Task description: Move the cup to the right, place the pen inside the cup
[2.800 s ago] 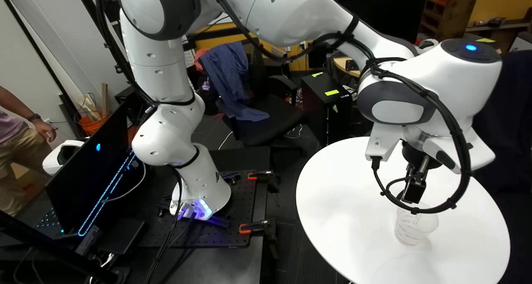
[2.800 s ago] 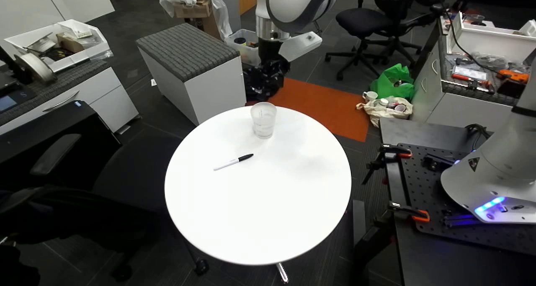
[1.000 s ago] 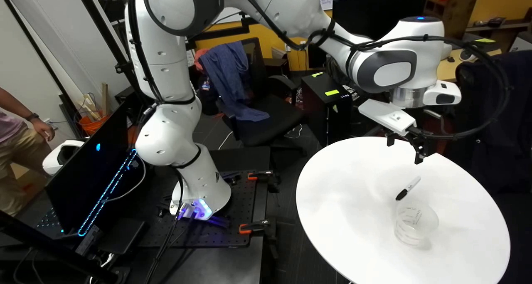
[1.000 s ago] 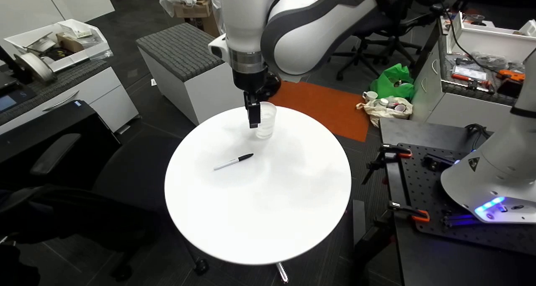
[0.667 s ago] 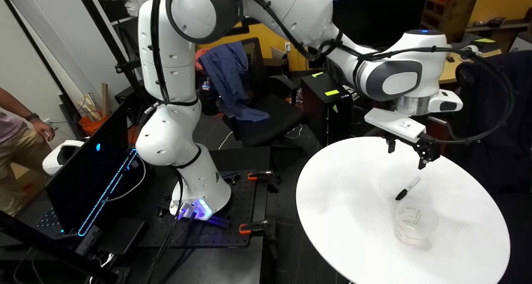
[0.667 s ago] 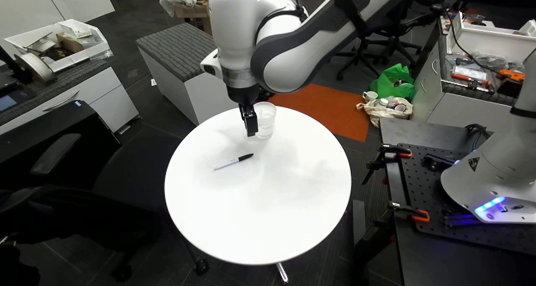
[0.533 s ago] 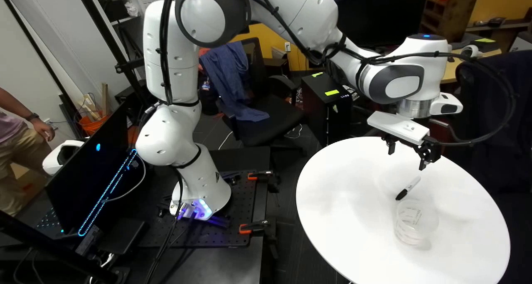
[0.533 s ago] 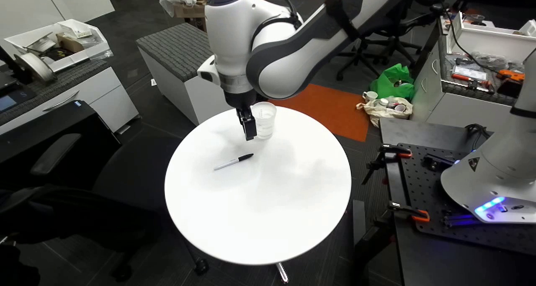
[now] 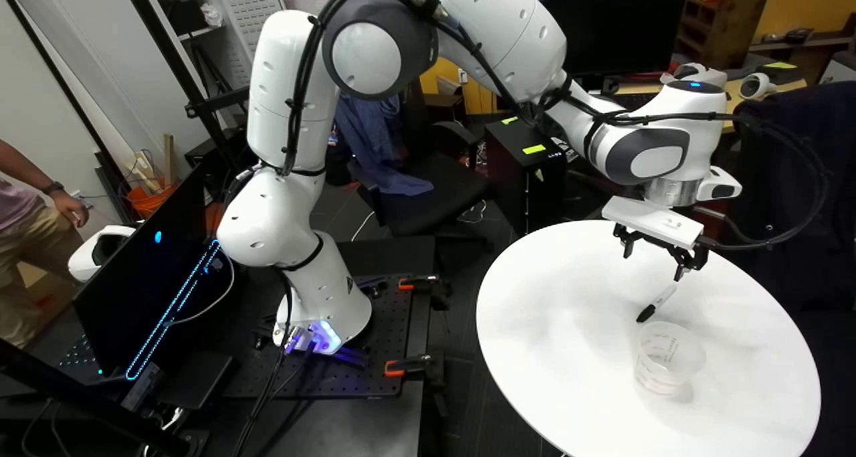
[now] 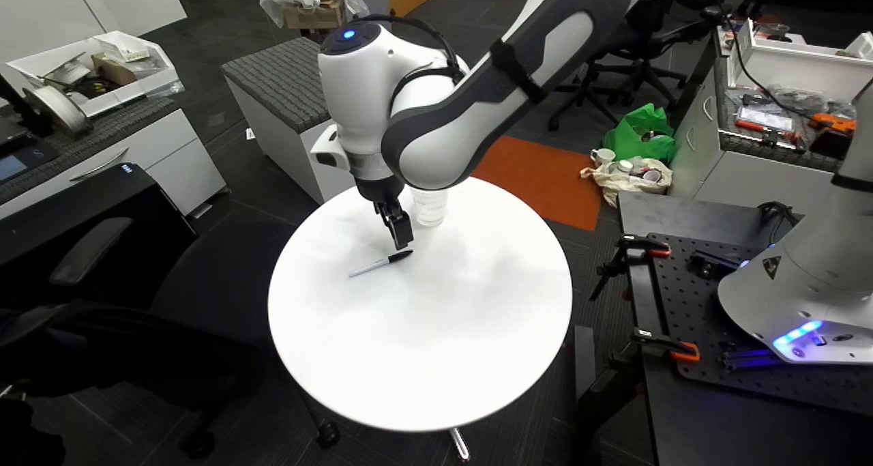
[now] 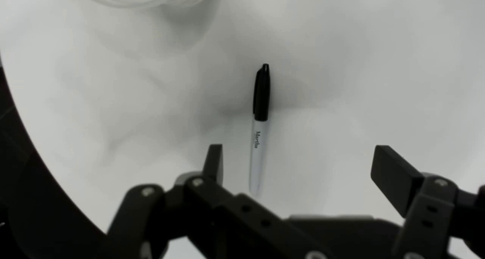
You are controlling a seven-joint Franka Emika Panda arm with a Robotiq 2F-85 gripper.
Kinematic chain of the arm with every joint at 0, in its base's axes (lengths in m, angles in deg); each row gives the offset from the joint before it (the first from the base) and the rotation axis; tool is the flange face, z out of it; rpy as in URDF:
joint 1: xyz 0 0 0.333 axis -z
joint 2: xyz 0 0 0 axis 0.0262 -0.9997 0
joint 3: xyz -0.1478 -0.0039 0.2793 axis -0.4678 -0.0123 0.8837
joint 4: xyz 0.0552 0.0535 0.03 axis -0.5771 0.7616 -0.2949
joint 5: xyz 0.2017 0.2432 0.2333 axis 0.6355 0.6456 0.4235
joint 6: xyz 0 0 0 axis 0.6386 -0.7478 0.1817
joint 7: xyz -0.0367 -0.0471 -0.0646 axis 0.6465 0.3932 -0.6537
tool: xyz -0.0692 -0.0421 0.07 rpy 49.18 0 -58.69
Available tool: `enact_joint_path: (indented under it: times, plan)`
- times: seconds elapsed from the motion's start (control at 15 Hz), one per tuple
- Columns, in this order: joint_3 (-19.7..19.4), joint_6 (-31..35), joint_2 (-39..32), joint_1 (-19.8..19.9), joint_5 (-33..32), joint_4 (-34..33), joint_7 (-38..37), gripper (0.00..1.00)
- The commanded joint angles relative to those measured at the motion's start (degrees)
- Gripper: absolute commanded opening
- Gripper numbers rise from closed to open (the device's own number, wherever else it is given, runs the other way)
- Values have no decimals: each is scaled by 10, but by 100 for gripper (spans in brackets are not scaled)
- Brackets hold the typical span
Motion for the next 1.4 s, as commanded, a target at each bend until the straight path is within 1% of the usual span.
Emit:
enact_joint_path:
  times: [0.0, 0.47, 1.33]
  plan:
    - [16, -2, -31, 18, 13, -32, 39, 100]
    - [33, 5, -77, 34, 39, -63, 47, 100]
    - [29, -8, -144, 34, 36, -126, 40, 100]
